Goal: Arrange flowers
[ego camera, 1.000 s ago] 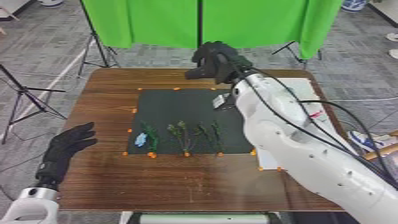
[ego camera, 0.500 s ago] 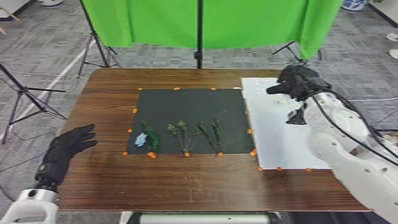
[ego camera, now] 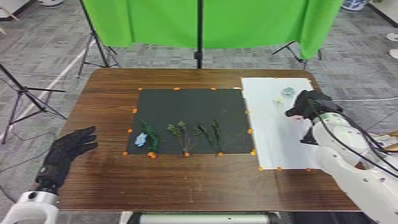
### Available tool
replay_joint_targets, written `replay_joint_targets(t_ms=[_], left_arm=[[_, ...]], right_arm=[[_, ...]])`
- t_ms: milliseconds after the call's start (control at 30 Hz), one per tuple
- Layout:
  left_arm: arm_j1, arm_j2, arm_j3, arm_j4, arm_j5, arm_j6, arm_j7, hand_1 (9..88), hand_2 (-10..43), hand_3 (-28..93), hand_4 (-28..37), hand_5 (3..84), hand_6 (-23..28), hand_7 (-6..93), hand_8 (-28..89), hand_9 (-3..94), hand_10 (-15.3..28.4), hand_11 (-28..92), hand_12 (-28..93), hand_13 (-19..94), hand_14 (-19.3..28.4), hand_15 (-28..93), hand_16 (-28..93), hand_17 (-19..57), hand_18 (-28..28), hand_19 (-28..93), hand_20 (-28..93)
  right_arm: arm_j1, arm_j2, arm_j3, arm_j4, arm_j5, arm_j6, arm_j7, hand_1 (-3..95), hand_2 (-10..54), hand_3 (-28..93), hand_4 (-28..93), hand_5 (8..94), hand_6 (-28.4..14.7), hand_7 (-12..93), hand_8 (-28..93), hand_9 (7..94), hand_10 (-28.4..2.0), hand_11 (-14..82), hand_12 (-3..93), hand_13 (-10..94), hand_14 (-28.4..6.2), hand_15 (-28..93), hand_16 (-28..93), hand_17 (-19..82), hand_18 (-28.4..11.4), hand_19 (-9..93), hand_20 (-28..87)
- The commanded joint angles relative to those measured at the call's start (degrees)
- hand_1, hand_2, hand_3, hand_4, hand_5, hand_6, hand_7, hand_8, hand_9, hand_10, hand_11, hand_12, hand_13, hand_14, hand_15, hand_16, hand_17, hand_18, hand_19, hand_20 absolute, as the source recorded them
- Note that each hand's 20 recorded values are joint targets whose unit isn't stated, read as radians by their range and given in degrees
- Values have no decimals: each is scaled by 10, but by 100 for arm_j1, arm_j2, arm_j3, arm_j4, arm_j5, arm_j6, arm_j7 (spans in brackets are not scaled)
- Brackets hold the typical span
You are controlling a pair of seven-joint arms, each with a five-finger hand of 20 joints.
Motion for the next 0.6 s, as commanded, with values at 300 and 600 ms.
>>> replay_joint_targets(t_ms=[300,600], left_arm=[[194,-114,-62,-54,35,-71,-91,211,253,616,-283,436,51,125,-59,405,137,202,120,353,195,279,6,42,172,330,308],[253,-124,-104,-79,32,-78,-110,211,252,617,-283,436,51,124,-59,405,138,202,120,353,195,278,6,42,172,330,308]], right_arm=[[-274,-94,-335,364,-155,1127,-2,545,-95,596,-142,679,5,193,52,834,-99,149,459,867,-31,664,361,567,-186,932,612],[-206,-167,19,-235,-156,1651,59,630,-95,581,-155,795,-11,234,91,894,-86,127,478,899,-12,661,368,604,-172,932,629]])
